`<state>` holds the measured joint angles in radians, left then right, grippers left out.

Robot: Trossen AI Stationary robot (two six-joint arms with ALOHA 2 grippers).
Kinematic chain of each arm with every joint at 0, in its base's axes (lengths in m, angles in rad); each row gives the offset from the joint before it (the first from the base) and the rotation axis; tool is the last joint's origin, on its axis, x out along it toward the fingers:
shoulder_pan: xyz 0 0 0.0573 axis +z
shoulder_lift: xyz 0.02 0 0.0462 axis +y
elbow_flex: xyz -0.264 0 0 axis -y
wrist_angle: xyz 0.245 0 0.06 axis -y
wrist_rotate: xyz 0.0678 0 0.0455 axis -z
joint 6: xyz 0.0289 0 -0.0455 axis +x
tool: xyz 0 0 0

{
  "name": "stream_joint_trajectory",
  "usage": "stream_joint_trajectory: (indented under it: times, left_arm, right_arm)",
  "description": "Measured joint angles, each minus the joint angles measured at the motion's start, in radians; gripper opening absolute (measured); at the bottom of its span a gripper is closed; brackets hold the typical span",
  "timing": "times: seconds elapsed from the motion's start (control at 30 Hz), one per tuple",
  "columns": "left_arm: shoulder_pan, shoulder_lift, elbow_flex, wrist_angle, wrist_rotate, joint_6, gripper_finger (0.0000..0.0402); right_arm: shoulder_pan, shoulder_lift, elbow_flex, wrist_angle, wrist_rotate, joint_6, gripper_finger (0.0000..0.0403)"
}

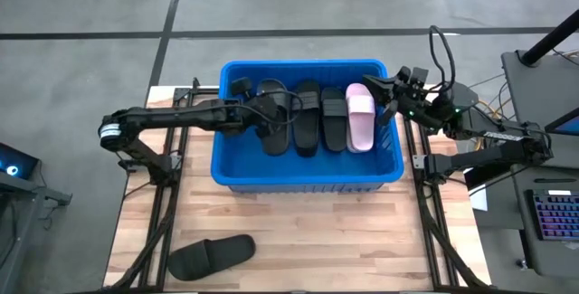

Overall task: Pick and place slides into bin
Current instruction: Put the black slide into the blue bin

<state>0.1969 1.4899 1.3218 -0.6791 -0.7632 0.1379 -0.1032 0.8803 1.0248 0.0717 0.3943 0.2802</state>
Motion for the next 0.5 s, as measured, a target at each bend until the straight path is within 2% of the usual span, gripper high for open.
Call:
stream_joint_trajectory:
  times: [0.3, 0.4, 0.5]
  left_arm:
    - [0.059, 0.001, -0.135, 0.079, 0.021, 0.011, 0.0]
    - [0.079, 0.001, -0.187, 0.176, 0.036, 0.071, 0.0]
    - [0.105, 0.001, -0.257, 0.297, 0.116, 0.123, 0.0]
  right_arm:
    - [0.0, 0.0, 0.0, 0.0, 0.0, 0.0, 0.0009]
    - [0.0, 0.0, 0.0, 0.0, 0.0, -0.001, 0.0009]
    - [0.0, 0.0, 0.0, 0.0, 0.0, -0.001, 0.0009]
